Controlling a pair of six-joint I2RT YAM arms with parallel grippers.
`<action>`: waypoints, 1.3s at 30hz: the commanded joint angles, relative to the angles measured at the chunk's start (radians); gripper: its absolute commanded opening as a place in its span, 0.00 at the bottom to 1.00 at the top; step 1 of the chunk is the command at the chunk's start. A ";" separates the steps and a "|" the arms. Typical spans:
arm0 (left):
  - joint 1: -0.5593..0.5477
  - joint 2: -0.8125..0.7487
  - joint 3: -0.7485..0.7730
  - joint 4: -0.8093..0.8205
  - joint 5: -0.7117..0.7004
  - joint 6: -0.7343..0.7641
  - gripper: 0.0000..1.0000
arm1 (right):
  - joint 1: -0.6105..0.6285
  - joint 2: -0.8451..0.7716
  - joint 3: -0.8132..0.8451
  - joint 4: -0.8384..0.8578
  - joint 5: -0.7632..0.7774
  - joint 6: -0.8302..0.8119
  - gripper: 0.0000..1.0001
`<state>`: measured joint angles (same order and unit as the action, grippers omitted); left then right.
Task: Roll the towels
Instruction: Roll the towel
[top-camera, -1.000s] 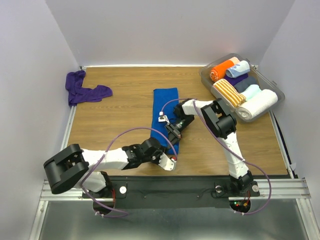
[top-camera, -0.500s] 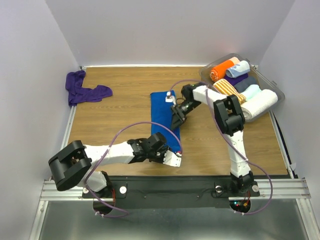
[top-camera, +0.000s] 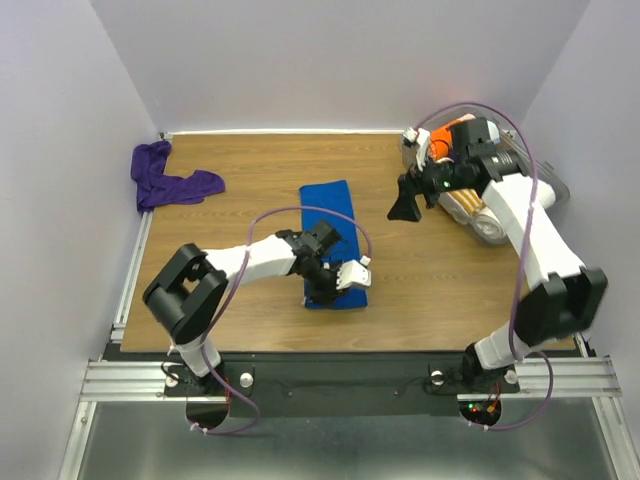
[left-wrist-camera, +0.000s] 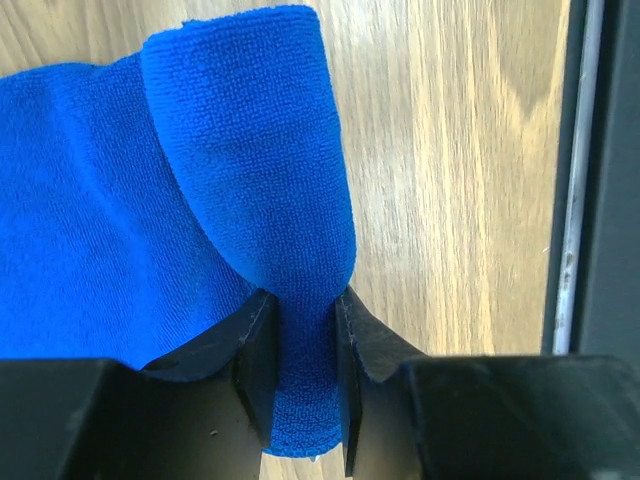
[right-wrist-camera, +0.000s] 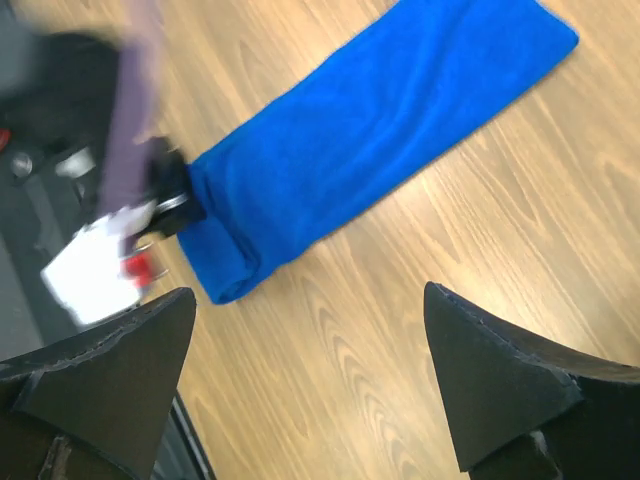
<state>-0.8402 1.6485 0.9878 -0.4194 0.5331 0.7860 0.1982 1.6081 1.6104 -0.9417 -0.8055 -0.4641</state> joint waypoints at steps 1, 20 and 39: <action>0.064 0.112 0.116 -0.235 0.166 0.016 0.34 | 0.020 -0.167 -0.129 0.050 0.071 -0.051 1.00; 0.277 0.660 0.535 -0.637 0.309 0.223 0.34 | 0.482 -0.323 -0.547 0.334 0.503 -0.103 0.97; 0.311 0.737 0.666 -0.690 0.298 0.200 0.36 | 0.793 -0.051 -0.750 0.784 0.772 -0.194 0.80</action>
<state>-0.5549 2.3386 1.6432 -1.2072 1.0576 0.9226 0.9833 1.5337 0.8841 -0.3099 -0.0719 -0.6308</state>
